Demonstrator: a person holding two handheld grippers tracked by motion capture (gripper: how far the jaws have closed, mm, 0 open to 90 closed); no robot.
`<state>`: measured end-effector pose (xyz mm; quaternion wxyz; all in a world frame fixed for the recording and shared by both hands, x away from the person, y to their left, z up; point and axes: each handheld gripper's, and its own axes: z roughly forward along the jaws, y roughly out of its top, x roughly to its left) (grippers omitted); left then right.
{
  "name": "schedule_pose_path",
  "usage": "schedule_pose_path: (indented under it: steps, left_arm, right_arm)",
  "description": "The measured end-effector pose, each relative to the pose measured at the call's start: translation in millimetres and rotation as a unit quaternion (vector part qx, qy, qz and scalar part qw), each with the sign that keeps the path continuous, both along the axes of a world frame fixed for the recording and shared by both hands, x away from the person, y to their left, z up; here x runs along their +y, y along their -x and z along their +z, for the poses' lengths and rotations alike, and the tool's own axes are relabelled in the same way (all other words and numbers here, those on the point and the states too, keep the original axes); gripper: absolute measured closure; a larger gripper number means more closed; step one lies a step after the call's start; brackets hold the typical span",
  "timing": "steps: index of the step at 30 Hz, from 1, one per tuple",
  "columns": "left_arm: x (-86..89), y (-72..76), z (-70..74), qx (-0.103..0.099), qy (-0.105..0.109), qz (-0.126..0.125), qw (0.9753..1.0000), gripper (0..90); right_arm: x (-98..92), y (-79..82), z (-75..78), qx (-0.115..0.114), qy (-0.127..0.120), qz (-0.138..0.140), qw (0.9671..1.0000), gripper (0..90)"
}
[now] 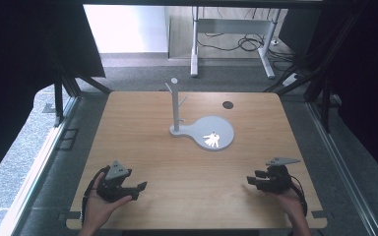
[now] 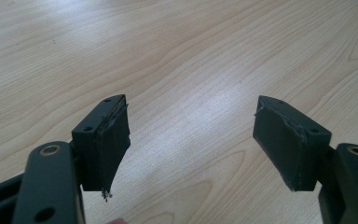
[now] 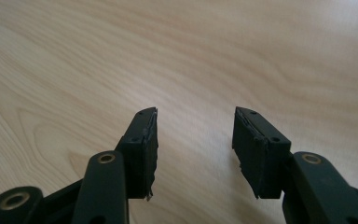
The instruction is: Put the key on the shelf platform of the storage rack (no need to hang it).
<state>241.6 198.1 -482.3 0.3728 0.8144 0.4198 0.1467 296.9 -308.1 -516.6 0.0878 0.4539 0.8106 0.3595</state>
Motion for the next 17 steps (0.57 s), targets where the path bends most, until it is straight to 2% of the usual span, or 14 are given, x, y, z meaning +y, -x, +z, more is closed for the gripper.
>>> schedule_pose_path:
  steps: [2,8,11,12,17]
  left_arm:
    - [-0.4,0.1,-0.1,0.0,-0.001,0.001,1.0,27.2]
    - [-1.0,0.2,0.0,0.0,-0.002,-0.002,1.0,27.2]
    - [-1.2,0.6,0.2,-0.001,0.0,-0.001,1.0,27.2]
    - [-1.0,0.7,0.4,-0.001,0.001,-0.001,1.0,27.2]
    - [-0.4,0.2,0.6,-0.002,0.001,-0.001,1.0,27.1]
  right_arm:
    - [-2.9,1.4,-3.5,-0.001,0.009,-0.005,0.9999,50.3]
    - [-3.1,1.7,-3.0,-0.008,0.006,-0.008,0.9999,50.3]
    - [0.5,1.2,-3.5,-0.013,0.015,-0.003,0.9998,49.5]
    - [3.2,0.8,-4.9,-0.007,0.018,0.001,0.9998,48.8]
    - [5.1,-0.2,-6.7,-0.011,0.033,-0.003,0.9994,45.9]
